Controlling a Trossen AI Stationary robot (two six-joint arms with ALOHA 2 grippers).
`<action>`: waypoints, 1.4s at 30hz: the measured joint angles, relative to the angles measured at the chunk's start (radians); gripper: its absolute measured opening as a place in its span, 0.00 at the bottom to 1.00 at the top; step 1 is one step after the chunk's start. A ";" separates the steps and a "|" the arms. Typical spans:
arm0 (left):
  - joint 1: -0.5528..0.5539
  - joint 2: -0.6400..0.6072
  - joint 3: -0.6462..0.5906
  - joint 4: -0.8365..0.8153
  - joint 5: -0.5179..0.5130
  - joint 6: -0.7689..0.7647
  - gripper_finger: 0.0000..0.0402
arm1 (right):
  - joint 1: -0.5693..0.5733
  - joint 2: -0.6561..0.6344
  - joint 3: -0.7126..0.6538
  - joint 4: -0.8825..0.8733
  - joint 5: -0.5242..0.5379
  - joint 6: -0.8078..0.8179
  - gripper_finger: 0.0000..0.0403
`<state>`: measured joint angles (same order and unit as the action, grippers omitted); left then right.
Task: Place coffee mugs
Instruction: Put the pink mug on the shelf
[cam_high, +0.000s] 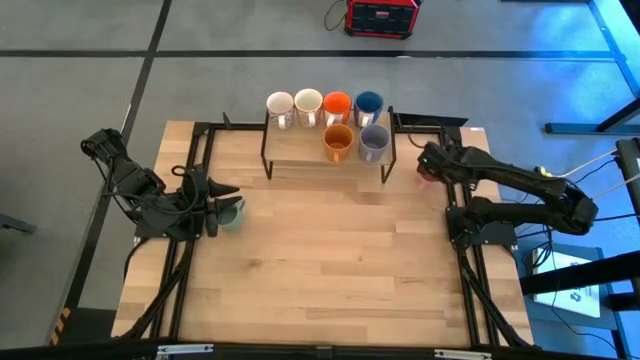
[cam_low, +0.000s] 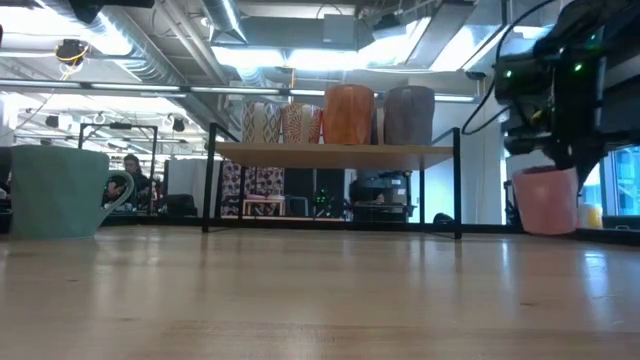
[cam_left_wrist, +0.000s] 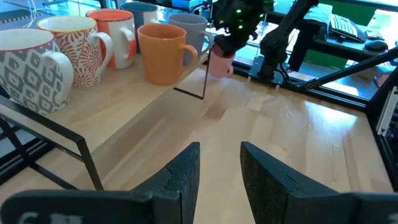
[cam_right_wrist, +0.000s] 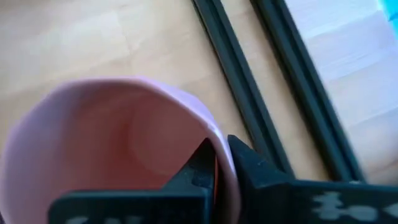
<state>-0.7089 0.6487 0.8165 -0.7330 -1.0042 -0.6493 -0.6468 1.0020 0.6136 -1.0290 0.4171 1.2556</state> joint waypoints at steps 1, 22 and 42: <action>0.000 0.000 0.000 -0.001 0.000 0.008 0.27 | 0.025 -0.012 0.007 -0.025 0.003 -0.003 0.03; 0.000 0.026 0.000 -0.018 0.060 0.049 0.27 | 0.567 -0.028 0.176 -0.045 -0.187 -0.103 0.01; 0.000 0.026 0.000 -0.027 0.131 0.058 0.27 | 0.710 0.667 0.592 0.142 -0.408 -0.387 0.01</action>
<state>-0.7090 0.6743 0.8165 -0.7602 -0.8733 -0.5916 0.0634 1.6691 1.2053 -0.8871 0.0096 0.8687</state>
